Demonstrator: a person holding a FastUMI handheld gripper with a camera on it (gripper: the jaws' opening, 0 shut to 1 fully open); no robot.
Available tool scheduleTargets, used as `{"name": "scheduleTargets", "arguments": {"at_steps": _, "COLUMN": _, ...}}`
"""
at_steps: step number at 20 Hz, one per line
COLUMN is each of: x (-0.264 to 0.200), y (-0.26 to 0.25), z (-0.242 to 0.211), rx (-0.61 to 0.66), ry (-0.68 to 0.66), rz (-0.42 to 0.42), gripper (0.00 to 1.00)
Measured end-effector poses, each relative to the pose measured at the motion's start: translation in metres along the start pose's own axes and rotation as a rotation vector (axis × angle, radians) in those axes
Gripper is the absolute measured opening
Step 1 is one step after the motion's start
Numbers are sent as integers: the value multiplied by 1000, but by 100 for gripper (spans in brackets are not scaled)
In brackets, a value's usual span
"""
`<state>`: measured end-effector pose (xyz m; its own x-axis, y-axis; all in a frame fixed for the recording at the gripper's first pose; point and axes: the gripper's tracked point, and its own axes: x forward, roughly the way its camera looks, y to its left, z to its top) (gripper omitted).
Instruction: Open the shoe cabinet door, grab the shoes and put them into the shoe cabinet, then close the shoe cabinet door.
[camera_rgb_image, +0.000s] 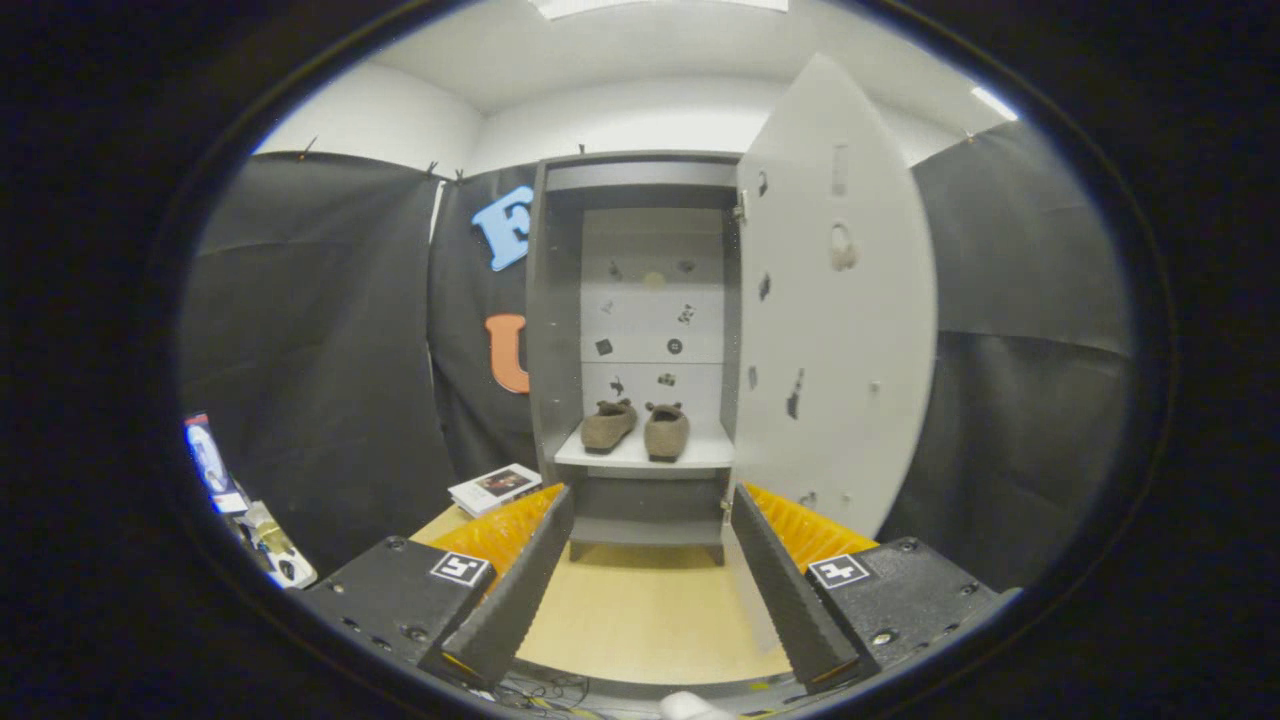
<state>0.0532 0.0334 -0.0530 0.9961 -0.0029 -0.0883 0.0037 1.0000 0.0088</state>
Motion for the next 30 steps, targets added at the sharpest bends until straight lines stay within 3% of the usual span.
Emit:
{"name": "scheduleTargets", "arguments": {"at_steps": 7, "x": -40, "y": -136, "z": 12, "rx": 51, "ry": -48, "rz": -172, "gripper": 100}}
{"name": "scheduleTargets", "arguments": {"at_steps": 11, "x": -16, "y": -198, "z": 22, "rx": 66, "ry": -62, "rz": -189, "gripper": 100}}
{"name": "scheduleTargets", "arguments": {"at_steps": 19, "x": 84, "y": -221, "z": 45, "rx": 29, "ry": -34, "rz": 17, "gripper": 99}}
{"name": "scheduleTargets", "arguments": {"at_steps": 25, "x": 99, "y": -204, "z": 42, "rx": -2, "ry": 15, "rz": 180, "gripper": 98}}
{"name": "scheduleTargets", "arguments": {"at_steps": 30, "x": 98, "y": -185, "z": 44, "rx": -41, "ry": 9, "rz": 234, "gripper": 95}}
